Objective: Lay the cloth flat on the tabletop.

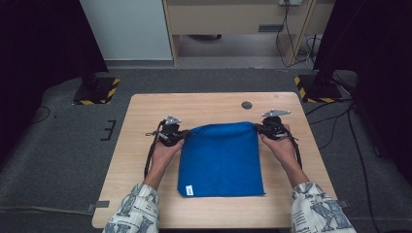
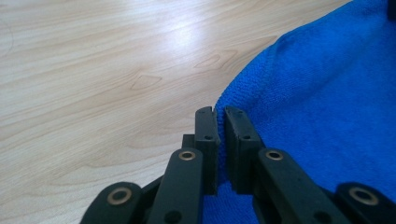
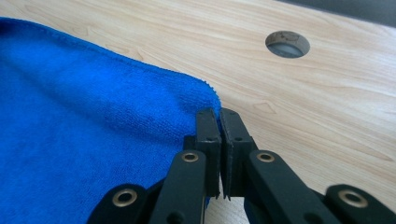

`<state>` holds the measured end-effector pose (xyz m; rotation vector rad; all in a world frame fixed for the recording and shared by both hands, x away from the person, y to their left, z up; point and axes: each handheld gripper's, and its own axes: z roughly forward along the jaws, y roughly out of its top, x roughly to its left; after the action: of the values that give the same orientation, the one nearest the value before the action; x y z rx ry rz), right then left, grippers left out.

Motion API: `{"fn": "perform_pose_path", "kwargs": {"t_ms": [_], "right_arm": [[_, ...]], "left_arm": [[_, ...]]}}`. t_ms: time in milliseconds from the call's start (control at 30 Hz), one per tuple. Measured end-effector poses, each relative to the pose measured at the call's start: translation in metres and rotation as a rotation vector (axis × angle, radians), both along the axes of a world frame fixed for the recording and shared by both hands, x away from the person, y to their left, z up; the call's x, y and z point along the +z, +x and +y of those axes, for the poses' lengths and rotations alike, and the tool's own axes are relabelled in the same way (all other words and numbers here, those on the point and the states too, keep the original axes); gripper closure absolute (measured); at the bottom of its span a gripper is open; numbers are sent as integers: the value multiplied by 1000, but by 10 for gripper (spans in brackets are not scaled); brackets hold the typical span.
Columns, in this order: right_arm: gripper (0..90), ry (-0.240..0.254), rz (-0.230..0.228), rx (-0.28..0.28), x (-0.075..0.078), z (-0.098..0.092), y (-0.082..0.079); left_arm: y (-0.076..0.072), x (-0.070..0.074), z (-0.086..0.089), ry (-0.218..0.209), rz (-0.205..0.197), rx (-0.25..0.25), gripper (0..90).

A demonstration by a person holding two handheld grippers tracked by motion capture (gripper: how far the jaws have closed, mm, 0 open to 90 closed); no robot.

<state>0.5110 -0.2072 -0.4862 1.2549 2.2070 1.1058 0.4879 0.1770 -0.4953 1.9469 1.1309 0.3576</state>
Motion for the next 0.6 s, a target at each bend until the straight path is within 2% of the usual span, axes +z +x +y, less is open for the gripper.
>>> {"fn": "perform_pose_path", "kwargs": {"t_ms": [200,300,333,400,500,600], "right_arm": [[871,-5,11,-20,-9,5,5],[853,-15,28,-30,-15,7,8],[825,-21,34,-34,-17,8,9],[726,-24,39,-48,-19,9,10],[574,-23,21,-75,-19,12,11],[446,-33,2,-90,-17,14,11]], "left_arm": [[4,-6,1,1,8,8,824],[6,-10,1,-16,13,16,791],[7,-11,1,-19,14,23,753],[9,-12,3,-23,13,47,605],[10,-11,6,-43,9,77,445],[9,-8,10,-47,-8,94,391]]}}
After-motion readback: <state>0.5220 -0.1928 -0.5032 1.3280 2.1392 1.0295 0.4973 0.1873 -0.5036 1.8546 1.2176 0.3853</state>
